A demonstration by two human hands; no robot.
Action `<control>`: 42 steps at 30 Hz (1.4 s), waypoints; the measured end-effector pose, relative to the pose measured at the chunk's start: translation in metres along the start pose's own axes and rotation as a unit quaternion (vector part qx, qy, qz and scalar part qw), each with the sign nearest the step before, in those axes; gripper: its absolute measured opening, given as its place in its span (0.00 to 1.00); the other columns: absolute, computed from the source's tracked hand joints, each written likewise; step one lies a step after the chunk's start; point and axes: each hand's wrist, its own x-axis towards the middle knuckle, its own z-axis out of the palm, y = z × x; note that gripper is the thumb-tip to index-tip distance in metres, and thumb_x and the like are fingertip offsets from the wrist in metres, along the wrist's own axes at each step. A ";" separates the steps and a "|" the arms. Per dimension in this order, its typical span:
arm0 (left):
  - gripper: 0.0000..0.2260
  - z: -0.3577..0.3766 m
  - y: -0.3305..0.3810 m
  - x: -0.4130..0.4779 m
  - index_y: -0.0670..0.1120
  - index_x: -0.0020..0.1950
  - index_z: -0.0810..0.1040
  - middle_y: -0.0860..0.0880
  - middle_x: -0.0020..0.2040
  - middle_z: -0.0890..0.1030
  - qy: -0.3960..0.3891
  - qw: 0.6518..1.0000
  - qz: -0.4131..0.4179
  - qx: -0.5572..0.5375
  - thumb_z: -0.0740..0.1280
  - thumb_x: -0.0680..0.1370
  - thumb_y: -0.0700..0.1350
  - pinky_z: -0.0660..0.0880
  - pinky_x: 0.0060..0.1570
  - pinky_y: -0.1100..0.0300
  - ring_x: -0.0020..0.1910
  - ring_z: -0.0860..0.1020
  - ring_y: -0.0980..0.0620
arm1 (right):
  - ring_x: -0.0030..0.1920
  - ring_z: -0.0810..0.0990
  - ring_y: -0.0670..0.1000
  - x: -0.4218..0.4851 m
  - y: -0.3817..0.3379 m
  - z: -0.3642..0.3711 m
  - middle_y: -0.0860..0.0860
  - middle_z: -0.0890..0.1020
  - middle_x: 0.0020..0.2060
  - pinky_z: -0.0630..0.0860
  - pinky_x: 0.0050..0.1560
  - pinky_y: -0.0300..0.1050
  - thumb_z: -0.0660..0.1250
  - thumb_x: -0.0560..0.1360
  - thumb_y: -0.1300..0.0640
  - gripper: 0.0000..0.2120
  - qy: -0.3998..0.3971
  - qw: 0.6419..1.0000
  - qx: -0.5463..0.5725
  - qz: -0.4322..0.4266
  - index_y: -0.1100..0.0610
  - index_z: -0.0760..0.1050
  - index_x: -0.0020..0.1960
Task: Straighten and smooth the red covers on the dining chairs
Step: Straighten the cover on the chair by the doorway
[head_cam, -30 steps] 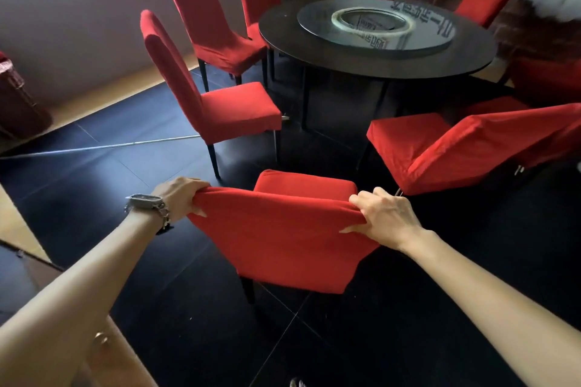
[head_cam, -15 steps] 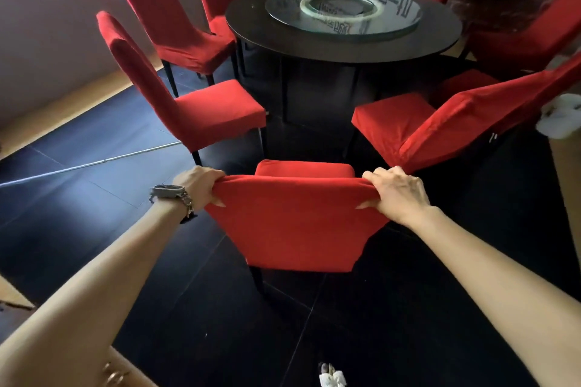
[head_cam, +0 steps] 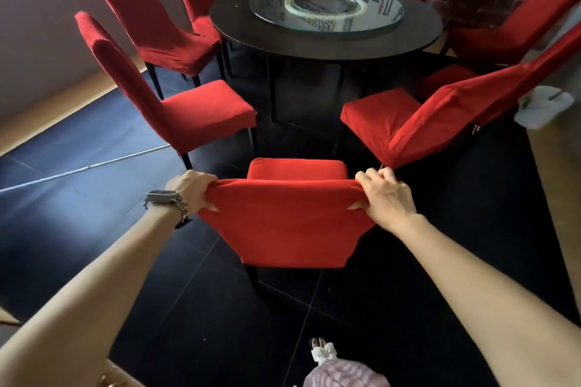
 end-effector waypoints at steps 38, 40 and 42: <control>0.21 -0.026 -0.007 0.089 0.44 0.54 0.79 0.46 0.50 0.80 0.093 0.993 -0.006 -0.067 0.79 0.65 0.49 0.73 0.43 0.54 0.52 0.77 0.43 | 0.64 0.66 0.54 0.099 0.024 -0.012 0.48 0.70 0.61 0.73 0.54 0.53 0.66 0.75 0.42 0.27 0.044 0.999 0.015 -0.015 0.53 0.63 0.67; 0.21 -0.024 0.006 0.098 0.45 0.54 0.78 0.47 0.50 0.80 0.098 0.993 -0.005 -0.057 0.78 0.65 0.51 0.70 0.40 0.56 0.53 0.77 0.44 | 0.65 0.65 0.53 0.110 0.041 -0.016 0.48 0.70 0.61 0.73 0.56 0.53 0.66 0.74 0.41 0.27 0.037 0.999 0.009 -0.006 0.53 0.63 0.67; 0.22 -0.030 0.011 0.110 0.46 0.56 0.78 0.48 0.52 0.80 0.109 0.992 -0.013 -0.062 0.78 0.65 0.51 0.72 0.43 0.54 0.54 0.77 0.44 | 0.65 0.66 0.53 0.123 0.047 -0.021 0.47 0.71 0.60 0.72 0.54 0.52 0.66 0.74 0.40 0.27 0.048 0.999 0.015 -0.005 0.53 0.65 0.66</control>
